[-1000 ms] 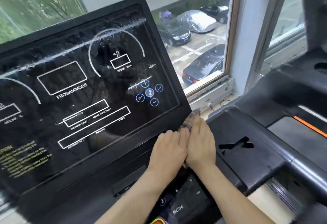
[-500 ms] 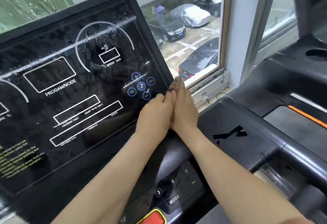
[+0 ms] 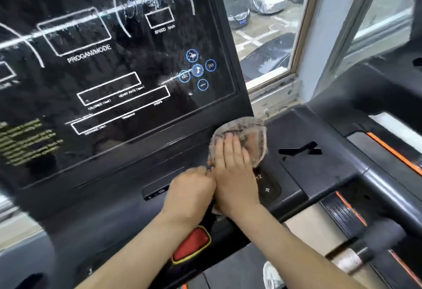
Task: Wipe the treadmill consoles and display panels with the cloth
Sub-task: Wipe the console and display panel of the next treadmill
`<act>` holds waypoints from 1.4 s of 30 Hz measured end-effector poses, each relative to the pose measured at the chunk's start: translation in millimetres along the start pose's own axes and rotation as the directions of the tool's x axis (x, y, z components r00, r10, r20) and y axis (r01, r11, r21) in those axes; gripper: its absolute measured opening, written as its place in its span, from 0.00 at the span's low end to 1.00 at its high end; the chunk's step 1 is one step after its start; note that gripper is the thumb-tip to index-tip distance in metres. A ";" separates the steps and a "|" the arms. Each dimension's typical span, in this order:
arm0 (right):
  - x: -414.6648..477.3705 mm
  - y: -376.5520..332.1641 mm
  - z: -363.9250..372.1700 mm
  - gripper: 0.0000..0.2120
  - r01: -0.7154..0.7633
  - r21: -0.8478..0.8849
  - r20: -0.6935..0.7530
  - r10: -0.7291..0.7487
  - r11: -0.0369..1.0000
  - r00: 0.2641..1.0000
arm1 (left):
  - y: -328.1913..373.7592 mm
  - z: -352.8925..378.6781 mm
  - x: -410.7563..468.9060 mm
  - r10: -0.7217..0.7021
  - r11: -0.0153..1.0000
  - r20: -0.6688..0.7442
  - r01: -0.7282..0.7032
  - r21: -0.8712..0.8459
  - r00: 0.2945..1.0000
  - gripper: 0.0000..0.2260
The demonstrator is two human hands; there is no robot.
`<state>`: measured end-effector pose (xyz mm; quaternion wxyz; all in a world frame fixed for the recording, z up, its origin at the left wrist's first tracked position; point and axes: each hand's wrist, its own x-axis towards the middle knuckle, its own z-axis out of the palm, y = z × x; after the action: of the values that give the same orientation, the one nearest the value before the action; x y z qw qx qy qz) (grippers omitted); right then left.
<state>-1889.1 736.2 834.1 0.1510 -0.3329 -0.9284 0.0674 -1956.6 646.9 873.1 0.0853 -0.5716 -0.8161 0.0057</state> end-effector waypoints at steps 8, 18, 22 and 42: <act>-9.0 30.3 -13.0 0.28 0.187 0.028 0.133 -0.189 0.982 0.973 | 20.3 -7.6 -3.4 -0.009 1.000 0.061 0.010 -0.017 0.998 0.15; -67.1 76.2 -22.0 0.25 -0.004 -0.052 0.057 0.007 0.999 0.998 | 71.3 -2.1 -19.6 0.178 0.971 -0.087 -0.189 -0.147 0.980 0.04; -86.6 49.0 -22.0 0.24 0.059 -0.028 -0.009 -0.059 0.998 0.998 | 57.3 -4.7 -46.6 0.017 0.971 -0.079 -0.035 -0.234 0.997 0.10; -43.6 -90.2 -36.5 0.27 0.311 0.491 0.256 -0.476 0.814 0.841 | -39.0 -25.3 -131.0 -0.561 0.717 -0.060 0.448 -0.534 0.826 0.15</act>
<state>-1899.1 640.0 878.7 0.0552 -0.0694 -0.9503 0.2985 -1945.8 508.8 884.9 0.0220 -0.3249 -0.8996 -0.2909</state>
